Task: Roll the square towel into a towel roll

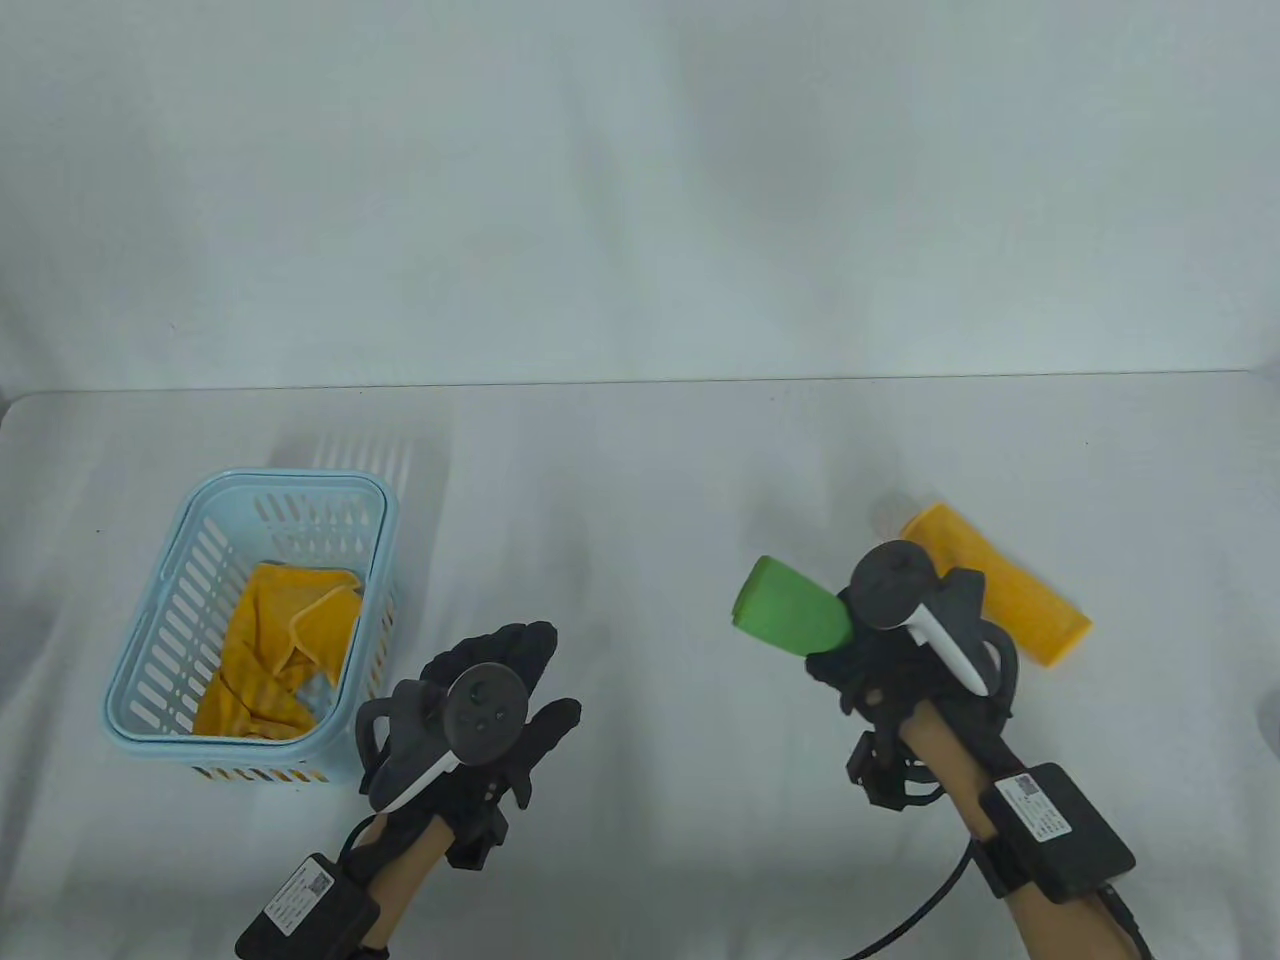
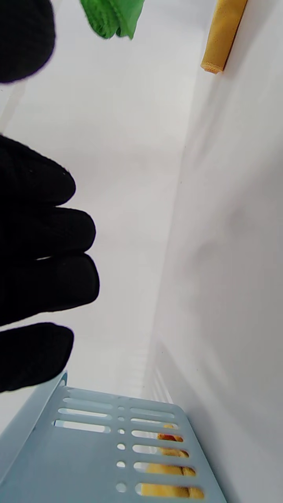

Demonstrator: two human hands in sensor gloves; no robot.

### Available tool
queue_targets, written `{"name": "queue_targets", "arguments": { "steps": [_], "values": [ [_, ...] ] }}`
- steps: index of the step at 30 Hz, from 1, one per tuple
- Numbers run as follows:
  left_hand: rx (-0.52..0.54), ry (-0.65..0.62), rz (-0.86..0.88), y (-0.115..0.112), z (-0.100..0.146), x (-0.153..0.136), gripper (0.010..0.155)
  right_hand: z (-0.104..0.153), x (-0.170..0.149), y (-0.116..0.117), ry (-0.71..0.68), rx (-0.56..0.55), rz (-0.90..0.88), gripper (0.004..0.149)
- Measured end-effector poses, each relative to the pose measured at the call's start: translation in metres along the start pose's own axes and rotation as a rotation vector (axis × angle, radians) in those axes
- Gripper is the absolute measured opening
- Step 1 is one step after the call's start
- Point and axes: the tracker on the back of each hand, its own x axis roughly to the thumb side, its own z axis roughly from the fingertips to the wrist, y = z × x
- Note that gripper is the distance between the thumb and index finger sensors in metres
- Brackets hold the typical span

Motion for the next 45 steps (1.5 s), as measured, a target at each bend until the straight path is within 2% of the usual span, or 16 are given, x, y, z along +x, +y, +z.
{"name": "queue_targets", "arguments": {
  "steps": [3,7,11,16,23,33,38,45],
  "values": [
    [-0.001,-0.005,-0.009,-0.001,0.0,0.002,0.079,-0.023,-0.035,-0.008,0.125,-0.057,0.0,0.07],
    [0.002,-0.005,-0.012,-0.001,0.0,0.003,0.08,-0.056,-0.067,0.003,0.234,-0.094,0.009,0.07],
    [-0.002,-0.008,-0.016,-0.003,0.0,0.004,0.079,-0.083,-0.079,0.023,0.295,-0.135,0.088,0.07],
    [-0.014,-0.013,-0.019,-0.005,0.0,0.006,0.079,-0.101,-0.081,0.047,0.326,-0.145,0.194,0.07],
    [-0.029,-0.022,-0.024,-0.008,-0.001,0.009,0.079,-0.11,-0.076,0.067,0.352,-0.184,0.299,0.073],
    [-0.03,-0.024,-0.028,-0.008,-0.001,0.009,0.08,-0.11,-0.077,0.072,0.352,-0.163,0.34,0.081],
    [-0.029,-0.021,-0.021,-0.008,0.0,0.008,0.08,-0.107,-0.077,0.069,0.354,-0.114,0.343,0.087],
    [-0.028,-0.015,-0.02,-0.008,-0.001,0.007,0.079,-0.096,-0.075,0.052,0.353,-0.088,0.32,0.091]
  ]
}}
